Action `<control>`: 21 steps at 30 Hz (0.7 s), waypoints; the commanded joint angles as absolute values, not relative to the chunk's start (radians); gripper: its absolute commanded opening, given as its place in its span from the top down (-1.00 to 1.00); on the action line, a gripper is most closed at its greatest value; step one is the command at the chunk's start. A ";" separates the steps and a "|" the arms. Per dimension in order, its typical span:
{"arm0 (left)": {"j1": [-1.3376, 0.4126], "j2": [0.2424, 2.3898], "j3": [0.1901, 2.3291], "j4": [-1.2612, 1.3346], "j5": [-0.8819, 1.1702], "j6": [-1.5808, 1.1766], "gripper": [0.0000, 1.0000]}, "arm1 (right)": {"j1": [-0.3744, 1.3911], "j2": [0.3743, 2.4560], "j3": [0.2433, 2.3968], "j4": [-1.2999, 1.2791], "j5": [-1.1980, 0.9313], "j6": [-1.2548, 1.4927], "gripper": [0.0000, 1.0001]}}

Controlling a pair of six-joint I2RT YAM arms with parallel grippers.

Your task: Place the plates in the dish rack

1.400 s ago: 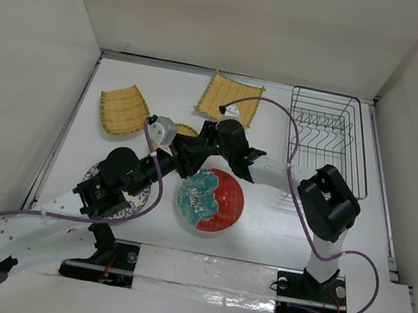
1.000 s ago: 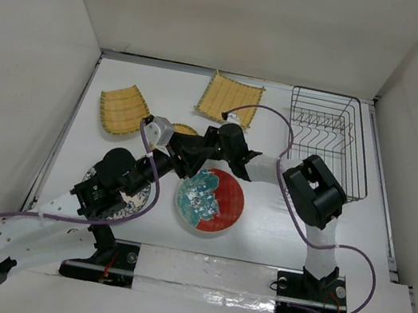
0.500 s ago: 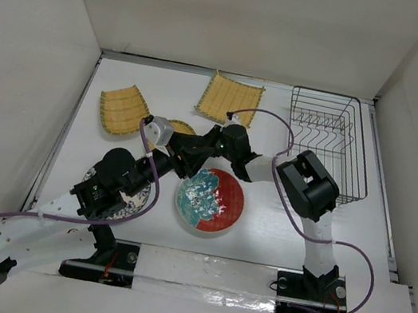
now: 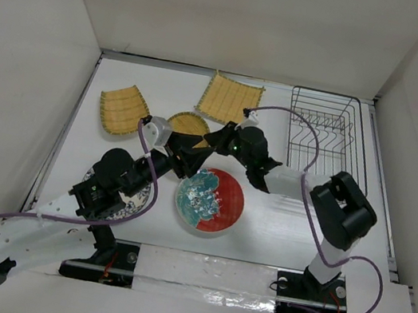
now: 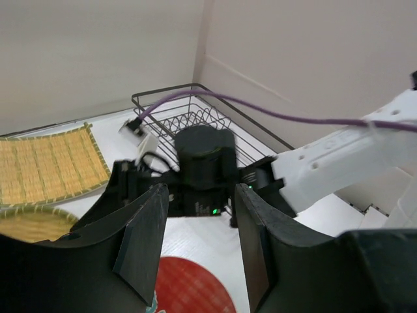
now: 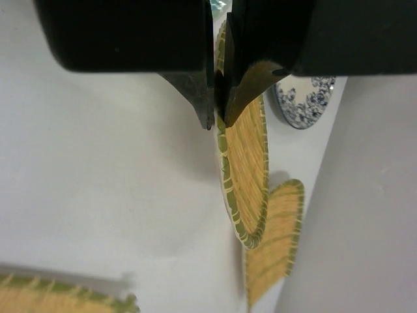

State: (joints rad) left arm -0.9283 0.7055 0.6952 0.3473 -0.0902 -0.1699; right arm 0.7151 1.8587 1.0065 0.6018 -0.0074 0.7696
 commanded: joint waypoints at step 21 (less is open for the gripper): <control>-0.931 0.658 0.716 0.368 -0.081 -0.207 0.14 | 0.174 1.015 0.997 0.170 0.624 0.065 1.00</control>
